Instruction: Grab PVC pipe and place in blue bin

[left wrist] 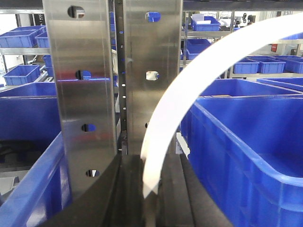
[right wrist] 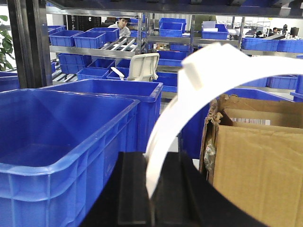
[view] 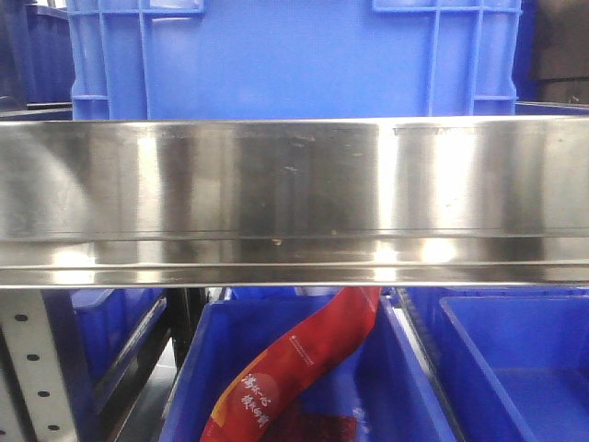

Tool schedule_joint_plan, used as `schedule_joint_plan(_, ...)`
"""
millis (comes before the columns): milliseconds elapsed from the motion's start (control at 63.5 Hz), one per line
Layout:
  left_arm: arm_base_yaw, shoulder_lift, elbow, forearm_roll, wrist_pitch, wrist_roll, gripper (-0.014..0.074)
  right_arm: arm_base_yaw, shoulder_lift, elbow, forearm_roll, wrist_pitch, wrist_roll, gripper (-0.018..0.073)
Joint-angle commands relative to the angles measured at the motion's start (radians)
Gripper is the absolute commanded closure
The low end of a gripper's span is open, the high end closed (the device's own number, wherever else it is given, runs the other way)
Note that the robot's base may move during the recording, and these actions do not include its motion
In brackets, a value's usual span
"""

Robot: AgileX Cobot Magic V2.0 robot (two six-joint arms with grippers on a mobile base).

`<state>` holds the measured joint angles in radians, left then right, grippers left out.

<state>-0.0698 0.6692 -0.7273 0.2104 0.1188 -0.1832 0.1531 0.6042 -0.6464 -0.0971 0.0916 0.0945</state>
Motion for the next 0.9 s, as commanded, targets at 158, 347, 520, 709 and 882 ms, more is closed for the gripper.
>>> schedule_joint_plan(158,0.004,-0.005,-0.004,-0.025,-0.034,0.000,0.0707,-0.001,-0.006,-0.001,-0.005,-0.016,-0.006,0.0715)
schedule_joint_plan(347,-0.034,-0.005,-0.064,0.025,-0.026,0.000,0.0707,0.009,-0.006,-0.033,-0.007,-0.054,-0.006,0.0715)
schedule_joint_plan(520,-0.167,0.030,-0.151,0.052,0.000,0.000,0.0707,0.059,0.025,-0.090,-0.014,-0.054,-0.006,0.0715)
schedule_joint_plan(709,-0.335,0.139,-0.248,0.088,0.024,0.000,0.0707,0.139,0.101,-0.158,-0.014,-0.054,-0.006,0.0715)
schedule_joint_plan(882,-0.432,0.286,-0.341,0.088,0.038,0.000,0.0707,0.226,0.198,-0.216,-0.014,-0.054,-0.006,0.0715)
